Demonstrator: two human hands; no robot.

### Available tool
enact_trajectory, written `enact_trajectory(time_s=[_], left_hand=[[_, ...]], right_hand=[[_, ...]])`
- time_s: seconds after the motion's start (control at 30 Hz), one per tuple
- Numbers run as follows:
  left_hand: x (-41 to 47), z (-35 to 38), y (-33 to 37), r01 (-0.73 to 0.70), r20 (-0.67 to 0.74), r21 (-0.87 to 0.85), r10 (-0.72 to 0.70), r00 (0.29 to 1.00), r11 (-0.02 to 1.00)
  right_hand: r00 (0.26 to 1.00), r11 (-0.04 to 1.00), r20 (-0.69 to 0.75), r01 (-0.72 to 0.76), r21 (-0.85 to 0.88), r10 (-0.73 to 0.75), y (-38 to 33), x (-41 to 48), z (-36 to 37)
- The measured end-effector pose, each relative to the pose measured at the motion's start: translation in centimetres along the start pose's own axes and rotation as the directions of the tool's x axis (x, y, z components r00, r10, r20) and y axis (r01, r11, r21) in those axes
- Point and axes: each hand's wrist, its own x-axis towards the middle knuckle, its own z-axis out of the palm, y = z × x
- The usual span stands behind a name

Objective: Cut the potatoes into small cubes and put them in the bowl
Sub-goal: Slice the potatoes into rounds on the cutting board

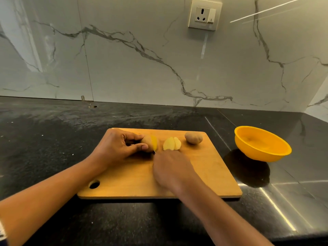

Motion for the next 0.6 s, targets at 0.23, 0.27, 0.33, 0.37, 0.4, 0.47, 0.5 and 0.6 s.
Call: enact_trajectory(time_s=[0.23,0.27,0.33,0.37,0.4,0.47,0.5,0.6], left_hand=[[0.3,-0.1,0.1,0.065,0.011,-0.034,-0.065,0.998,0.997],[0.3,-0.1,0.1,0.074,0.015,-0.042,-0.074,0.997,0.996],[0.4,-0.1,-0.1,0.101,0.029,-0.061,-0.099,0.995,0.993],[0.4,-0.1,-0.1,0.121,0.040,-0.077,-0.118,0.992,0.990],[0.5,-0.2,-0.2,0.145,0.053,-0.098,-0.141,0.989,0.984],[0.6,-0.3,-0.3,0.192,0.075,-0.147,-0.183,0.980,0.970],[0.5,-0.3,-0.3,0.210,0.083,-0.177,-0.198,0.977,0.962],[0.4,-0.2,-0.3,0.223,0.089,-0.238,-0.208,0.974,0.945]], right_hand=[[0.999,0.999,0.031,-0.031,-0.013,0.031,-0.3,-1.4,-0.2],[0.998,0.999,0.056,-0.031,-0.022,0.032,0.1,-2.6,-0.1],[0.996,0.999,0.067,-0.050,-0.018,0.051,0.8,-4.1,-0.1],[0.996,0.998,0.054,-0.064,-0.004,0.064,1.1,-4.4,-0.1],[0.996,0.997,0.044,-0.077,0.015,0.076,1.3,-4.4,-0.1],[0.994,0.993,0.037,-0.103,0.059,0.101,1.5,-4.3,0.1],[0.992,0.989,0.038,-0.120,0.086,0.117,1.6,-4.1,0.2],[0.980,0.963,0.011,-0.199,0.180,0.201,2.2,-3.5,0.2]])
